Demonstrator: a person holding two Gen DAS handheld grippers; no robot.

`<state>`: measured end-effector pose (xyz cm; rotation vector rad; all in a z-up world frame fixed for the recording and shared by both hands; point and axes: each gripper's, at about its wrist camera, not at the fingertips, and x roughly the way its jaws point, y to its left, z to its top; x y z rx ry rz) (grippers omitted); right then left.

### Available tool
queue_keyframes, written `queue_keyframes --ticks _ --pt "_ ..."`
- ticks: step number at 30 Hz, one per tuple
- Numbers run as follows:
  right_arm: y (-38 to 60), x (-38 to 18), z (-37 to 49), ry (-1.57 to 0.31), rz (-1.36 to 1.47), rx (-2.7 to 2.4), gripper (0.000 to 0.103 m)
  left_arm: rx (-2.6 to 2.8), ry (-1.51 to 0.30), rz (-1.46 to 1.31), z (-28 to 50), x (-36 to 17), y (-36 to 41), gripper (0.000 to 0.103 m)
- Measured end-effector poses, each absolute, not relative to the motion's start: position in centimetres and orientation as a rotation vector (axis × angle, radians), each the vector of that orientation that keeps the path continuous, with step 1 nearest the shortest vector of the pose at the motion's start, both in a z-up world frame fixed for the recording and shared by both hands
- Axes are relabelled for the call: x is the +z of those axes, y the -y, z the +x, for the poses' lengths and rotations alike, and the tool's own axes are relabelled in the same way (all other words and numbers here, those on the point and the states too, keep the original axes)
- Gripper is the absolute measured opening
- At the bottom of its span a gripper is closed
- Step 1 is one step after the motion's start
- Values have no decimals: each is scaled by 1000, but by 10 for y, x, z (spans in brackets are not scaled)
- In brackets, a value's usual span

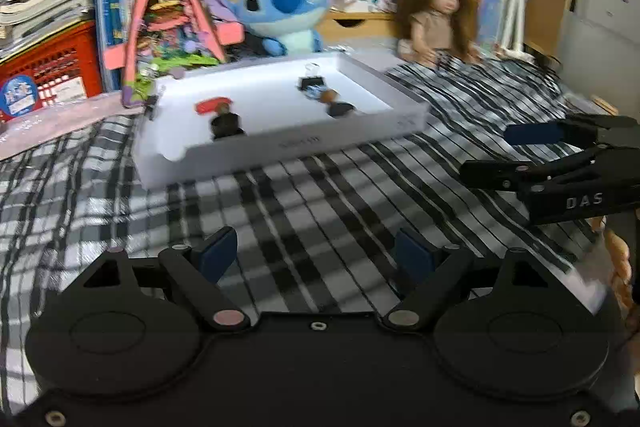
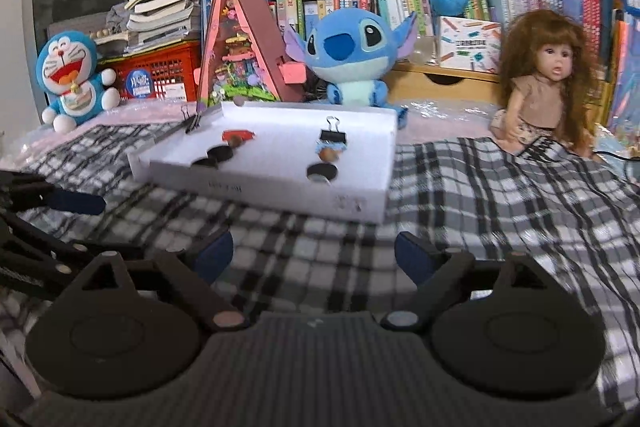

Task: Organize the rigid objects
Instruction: 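Withdraw from the tray and grasp the black round cap with the left tool, then grasp the blue hair clip with the right tool while the left tool holds the black cap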

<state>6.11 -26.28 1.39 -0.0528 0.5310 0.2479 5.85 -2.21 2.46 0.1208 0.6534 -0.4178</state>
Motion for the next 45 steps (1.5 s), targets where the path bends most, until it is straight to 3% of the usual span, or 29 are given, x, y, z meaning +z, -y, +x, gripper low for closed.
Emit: queue_keyframes --ticks 11,12,14,19,27,45 --pt "267 3 38 -537 -81 221 95 -497 -595 246 27 12 52 83" --pt "268 2 37 -538 -74 220 95 -507 -594 240 28 11 54 80" --pt "268 1 37 -540 -67 217 95 -531 -605 215 30 8 55 49" --pt "269 -1 35 -540 -69 209 95 -565 -614 210 28 3 58 29" --pt "267 -3 34 -554 -65 228 95 -538 -566 222 22 14 49 29" --pt "205 -12 26 -546 -37 364 94 -350 -641 148 38 4 8 30"
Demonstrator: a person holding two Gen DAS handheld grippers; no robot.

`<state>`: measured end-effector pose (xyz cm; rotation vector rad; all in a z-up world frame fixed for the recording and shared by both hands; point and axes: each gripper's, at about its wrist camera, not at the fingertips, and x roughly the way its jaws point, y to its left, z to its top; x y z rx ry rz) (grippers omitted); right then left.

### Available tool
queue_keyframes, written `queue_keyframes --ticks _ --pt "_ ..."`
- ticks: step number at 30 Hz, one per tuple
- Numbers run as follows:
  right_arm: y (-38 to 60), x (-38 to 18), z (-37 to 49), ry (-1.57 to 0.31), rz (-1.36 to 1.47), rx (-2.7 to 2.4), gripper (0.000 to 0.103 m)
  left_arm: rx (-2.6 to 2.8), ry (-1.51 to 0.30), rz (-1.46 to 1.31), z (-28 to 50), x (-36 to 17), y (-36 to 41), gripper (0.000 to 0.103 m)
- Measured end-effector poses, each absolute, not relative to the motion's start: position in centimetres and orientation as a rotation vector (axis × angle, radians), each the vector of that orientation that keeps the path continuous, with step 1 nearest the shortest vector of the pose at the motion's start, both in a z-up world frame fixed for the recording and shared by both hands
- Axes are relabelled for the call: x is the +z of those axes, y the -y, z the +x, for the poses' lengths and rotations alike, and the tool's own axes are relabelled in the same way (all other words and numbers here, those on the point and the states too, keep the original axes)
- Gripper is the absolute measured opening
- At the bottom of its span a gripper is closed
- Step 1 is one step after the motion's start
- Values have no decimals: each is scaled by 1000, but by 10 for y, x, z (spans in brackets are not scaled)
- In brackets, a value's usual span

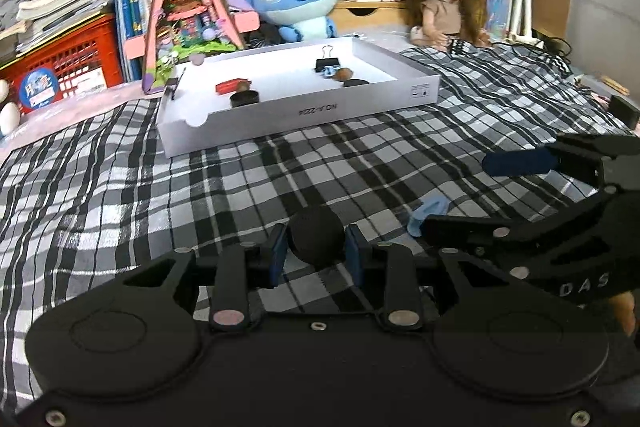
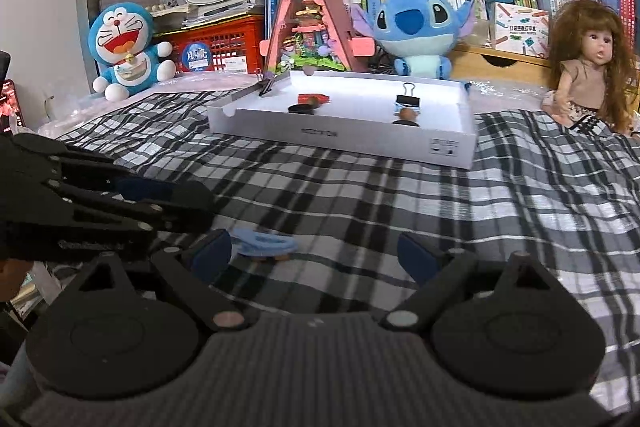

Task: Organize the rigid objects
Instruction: 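Grasp the blue hair clip with the right tool while the left tool holds the black cap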

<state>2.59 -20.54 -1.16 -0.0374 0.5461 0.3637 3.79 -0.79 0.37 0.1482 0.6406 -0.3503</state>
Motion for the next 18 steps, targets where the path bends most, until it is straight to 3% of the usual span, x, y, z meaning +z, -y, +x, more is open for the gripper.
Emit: queue_keyframes --ticks 4,6,15,18 --pt "196 -17 28 -552 -9 344 86 -333 -644 121 40 2 7 30" --pt "194 -19 29 -561 7 339 74 -331 -647 111 41 2 6 30" --pt "187 -17 26 -532 -14 335 47 -310 -634 87 38 0 7 30" --pt "188 -16 24 -518 -8 314 42 -289 -627 69 37 -1 8 30"
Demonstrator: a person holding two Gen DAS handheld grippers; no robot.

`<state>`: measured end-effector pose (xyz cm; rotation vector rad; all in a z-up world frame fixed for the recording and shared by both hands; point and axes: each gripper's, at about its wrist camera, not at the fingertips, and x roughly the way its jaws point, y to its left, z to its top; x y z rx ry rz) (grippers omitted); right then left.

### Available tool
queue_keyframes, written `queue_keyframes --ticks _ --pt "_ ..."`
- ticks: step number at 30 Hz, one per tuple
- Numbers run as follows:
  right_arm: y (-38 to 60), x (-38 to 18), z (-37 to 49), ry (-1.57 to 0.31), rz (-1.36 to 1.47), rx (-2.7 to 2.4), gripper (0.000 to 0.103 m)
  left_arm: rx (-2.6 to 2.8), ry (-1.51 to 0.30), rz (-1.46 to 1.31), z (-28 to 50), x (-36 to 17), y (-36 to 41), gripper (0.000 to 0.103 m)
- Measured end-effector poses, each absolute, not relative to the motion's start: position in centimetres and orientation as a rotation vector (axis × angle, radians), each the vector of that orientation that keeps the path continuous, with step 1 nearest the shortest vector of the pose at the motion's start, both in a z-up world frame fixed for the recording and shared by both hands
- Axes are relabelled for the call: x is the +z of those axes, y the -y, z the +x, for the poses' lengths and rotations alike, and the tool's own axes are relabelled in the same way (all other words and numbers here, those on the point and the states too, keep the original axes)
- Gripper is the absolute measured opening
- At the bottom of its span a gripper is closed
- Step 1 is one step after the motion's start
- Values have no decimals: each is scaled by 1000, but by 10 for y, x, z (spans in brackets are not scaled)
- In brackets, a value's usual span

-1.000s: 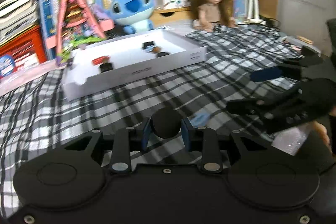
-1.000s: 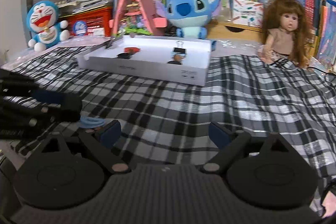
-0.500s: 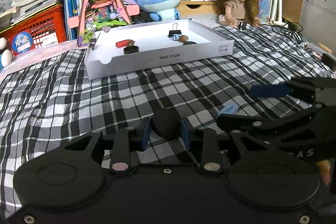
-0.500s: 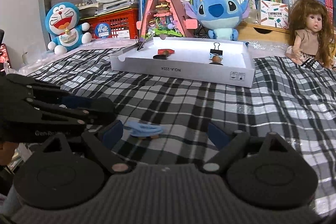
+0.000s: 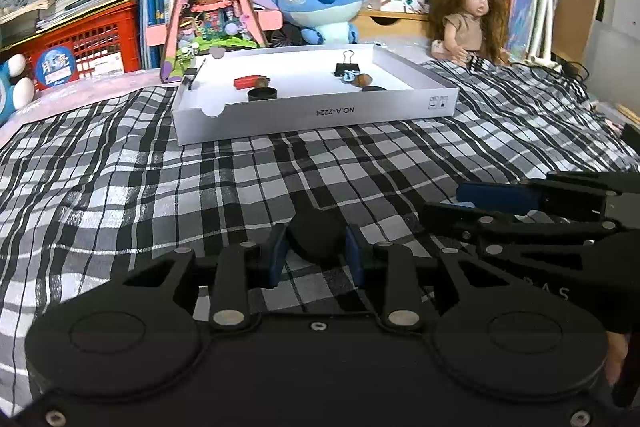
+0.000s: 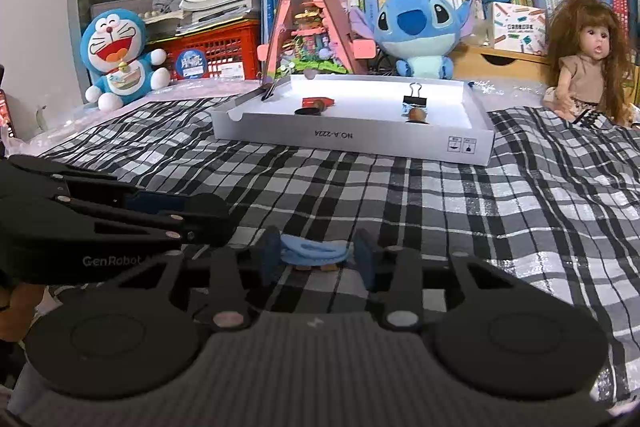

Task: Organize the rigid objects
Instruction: 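Grasp the blue hair clip with the right tool while the left tool holds the black cap, then carry the black cap and blue hair clip over the tray with both tools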

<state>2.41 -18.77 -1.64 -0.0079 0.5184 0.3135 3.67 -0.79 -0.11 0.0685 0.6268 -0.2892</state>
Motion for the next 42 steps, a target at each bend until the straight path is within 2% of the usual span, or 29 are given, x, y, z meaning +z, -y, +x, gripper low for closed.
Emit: queue_keyframes --ticks 7,9,10,11,12,23,29,30,31,32,34,36,42 --pt "188 -19 22 -483 -11 242 40 -245 -603 49 33 -5 13 32" --pt "188 -19 19 -464 -12 216 44 -241 -595 54 31 -5 14 36" --pt "189 -19 18 -458 -12 205 49 -239 -593 57 31 -5 14 39" --pt "189 -20 17 -452 -13 196 60 -237 -590 58 30 -5 14 41" --pt "190 -20 16 -443 -8 187 64 -235 -589 58 30 -5 14 41" --pt "183 -28 1 -405 5 80 77 -195 -577 59 29 -7 11 47" --pt "181 -33 1 -420 46 34 77 -186 -569 43 30 -9 9 43" --pt "180 -33 1 -421 48 37 77 -190 -567 42 29 -9 8 41" --pt "180 -33 1 -422 53 40 77 -200 -564 42 28 -9 8 34" --pt "181 -32 1 -422 55 42 73 -207 -562 43 28 -9 9 30" --pt "181 -31 1 -426 55 59 63 -209 -557 47 27 -8 10 30" --pt "180 -30 1 -432 53 80 48 -215 -554 49 26 -8 11 30" --pt "183 -26 5 -447 55 123 30 -220 -549 44 25 -5 12 30"
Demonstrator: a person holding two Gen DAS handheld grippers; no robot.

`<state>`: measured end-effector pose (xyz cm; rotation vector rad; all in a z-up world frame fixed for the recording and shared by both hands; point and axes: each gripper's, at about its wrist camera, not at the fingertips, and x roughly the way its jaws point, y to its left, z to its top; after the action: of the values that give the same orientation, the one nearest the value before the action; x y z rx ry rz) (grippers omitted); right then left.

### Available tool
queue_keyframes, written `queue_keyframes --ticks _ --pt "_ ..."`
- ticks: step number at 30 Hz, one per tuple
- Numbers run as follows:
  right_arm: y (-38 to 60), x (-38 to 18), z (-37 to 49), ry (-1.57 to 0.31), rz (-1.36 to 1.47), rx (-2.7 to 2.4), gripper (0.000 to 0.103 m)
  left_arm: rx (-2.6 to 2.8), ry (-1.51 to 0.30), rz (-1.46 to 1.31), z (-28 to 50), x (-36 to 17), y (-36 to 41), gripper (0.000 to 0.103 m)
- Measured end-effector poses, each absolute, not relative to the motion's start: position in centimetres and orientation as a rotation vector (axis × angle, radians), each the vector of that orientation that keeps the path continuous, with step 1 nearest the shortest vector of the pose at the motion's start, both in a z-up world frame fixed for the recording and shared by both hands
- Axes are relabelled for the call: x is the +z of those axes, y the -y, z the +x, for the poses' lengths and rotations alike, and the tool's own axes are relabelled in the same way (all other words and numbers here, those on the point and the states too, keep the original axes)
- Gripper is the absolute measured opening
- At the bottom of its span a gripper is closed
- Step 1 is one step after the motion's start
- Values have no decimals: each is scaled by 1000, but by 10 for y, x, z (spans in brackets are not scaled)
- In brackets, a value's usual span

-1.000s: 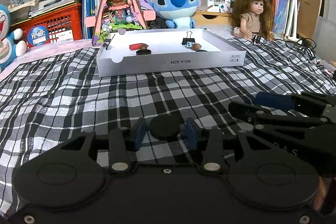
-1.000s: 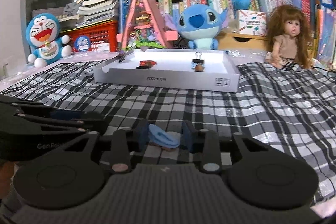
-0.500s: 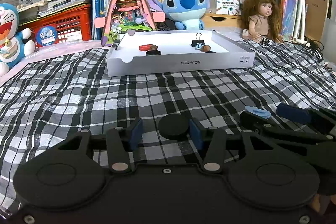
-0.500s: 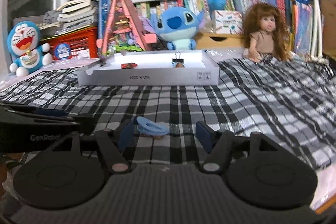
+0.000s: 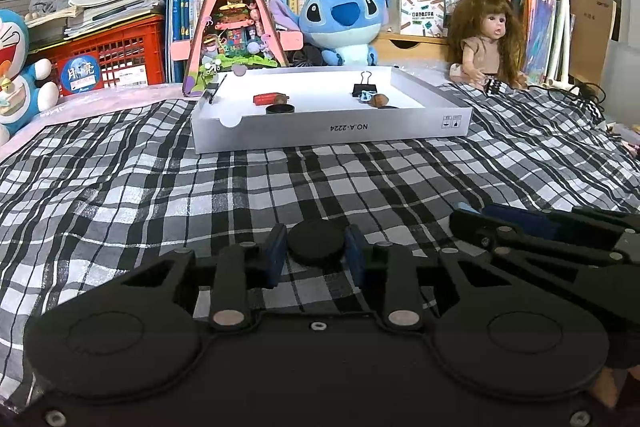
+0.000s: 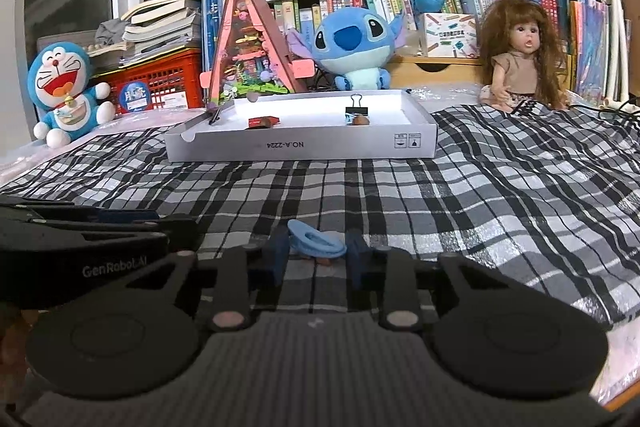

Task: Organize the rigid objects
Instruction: 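Carry the black cap and blue hair clip over the tray with both tools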

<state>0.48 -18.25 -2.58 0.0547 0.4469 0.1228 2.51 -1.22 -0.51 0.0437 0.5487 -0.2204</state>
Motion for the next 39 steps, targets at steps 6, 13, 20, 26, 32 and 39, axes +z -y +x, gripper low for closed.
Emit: queue_keyframes --ticks 6,13,20,26,32,39 --pt "189 -23 10 -460 74 133 22 -208 -556 31 29 -4 11 30" --pt "196 -20 12 -443 85 143 21 -210 -552 30 29 -2 10 30" --pt "202 -19 3 -455 62 191 47 -207 -555 28 28 -2 8 30" --pt "207 -22 -8 -479 -43 213 55 -200 -563 23 29 -5 6 30" --pt "224 -25 -5 -488 -60 122 58 -198 -567 26 29 -7 6 30" --pt "239 -23 -2 -490 12 33 59 -197 -570 21 29 -7 6 30"
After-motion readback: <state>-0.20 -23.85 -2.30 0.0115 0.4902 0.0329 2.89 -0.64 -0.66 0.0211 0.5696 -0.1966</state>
